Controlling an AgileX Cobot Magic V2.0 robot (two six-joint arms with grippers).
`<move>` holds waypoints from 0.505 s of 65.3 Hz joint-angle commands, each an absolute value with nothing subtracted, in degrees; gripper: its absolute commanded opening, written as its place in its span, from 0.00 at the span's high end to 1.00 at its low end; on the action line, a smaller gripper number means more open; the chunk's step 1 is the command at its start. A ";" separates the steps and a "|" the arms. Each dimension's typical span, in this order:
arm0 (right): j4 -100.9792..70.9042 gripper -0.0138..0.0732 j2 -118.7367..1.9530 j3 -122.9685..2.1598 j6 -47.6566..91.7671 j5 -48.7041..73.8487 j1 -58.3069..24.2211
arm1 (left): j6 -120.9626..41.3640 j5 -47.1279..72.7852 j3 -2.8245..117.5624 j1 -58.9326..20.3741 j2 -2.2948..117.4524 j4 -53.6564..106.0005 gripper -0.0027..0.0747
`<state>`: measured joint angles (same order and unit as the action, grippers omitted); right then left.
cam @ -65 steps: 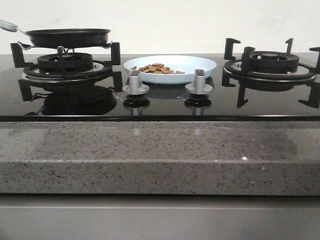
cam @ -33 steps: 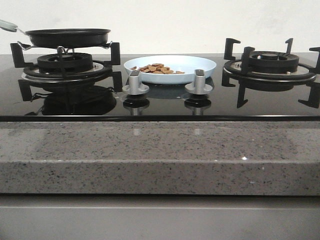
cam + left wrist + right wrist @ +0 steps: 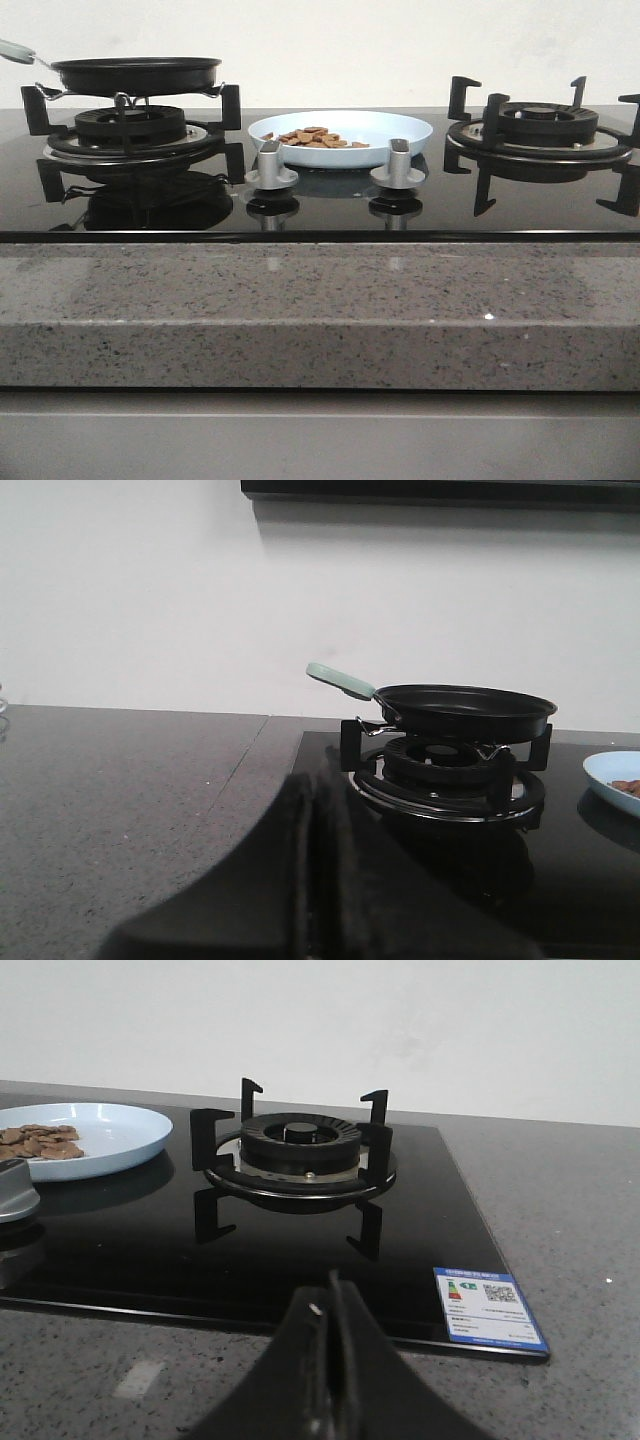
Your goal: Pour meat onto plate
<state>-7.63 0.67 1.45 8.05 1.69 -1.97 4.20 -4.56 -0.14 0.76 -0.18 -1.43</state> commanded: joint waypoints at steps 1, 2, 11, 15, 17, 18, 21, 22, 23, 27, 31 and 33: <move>-7.59 0.92 1.57 1.21 8.58 -3.57 -1.62 | 4.67 -8.91 -0.54 0.61 -1.21 -1.07 0.99; -7.59 0.92 1.57 1.21 8.58 -3.57 -1.62 | 4.67 -8.91 -0.54 0.61 -1.21 -1.07 0.99; -7.59 0.92 1.57 1.21 8.51 -3.88 -1.63 | 4.67 -8.91 -0.54 0.61 -1.21 -1.07 0.99; -6.88 0.92 1.57 1.21 7.24 -4.44 -1.63 | 4.67 -8.91 -0.54 0.61 -1.21 -1.07 0.99; -6.34 0.92 1.57 1.21 6.05 -5.09 -1.63 | 4.67 -8.91 -0.54 0.61 -1.21 -1.07 0.99; -5.71 0.92 1.57 1.21 5.41 -5.34 -1.63 | 4.67 -8.91 -0.54 0.61 -1.21 -1.07 0.99; -3.90 0.92 1.57 1.21 3.18 -6.08 -1.63 | 4.67 -8.91 -0.54 0.61 -1.21 -1.07 0.99; -3.30 0.92 1.57 1.21 2.34 -6.37 -1.63 | 4.67 -8.91 -0.54 0.61 -1.21 -1.07 0.99; -2.70 0.92 1.57 1.21 1.55 -6.63 -1.63 | 4.67 -8.91 -0.54 0.61 -1.21 -1.07 0.99; 0.33 0.92 1.57 1.21 -1.75 -7.65 -1.63 | 4.67 -8.91 -0.54 0.61 -1.21 -1.07 0.99; 0.97 0.92 1.57 1.21 -2.54 -8.05 -1.63 | 4.67 -8.91 -0.54 0.61 -1.21 -1.07 0.99; 0.97 0.92 1.57 1.21 -2.54 -8.05 -1.63 | 4.67 -8.91 -0.54 0.61 -1.21 -1.07 0.99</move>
<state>-1.15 0.67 1.48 -0.94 -2.45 -1.97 4.20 -4.56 -0.14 0.76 -0.18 -1.43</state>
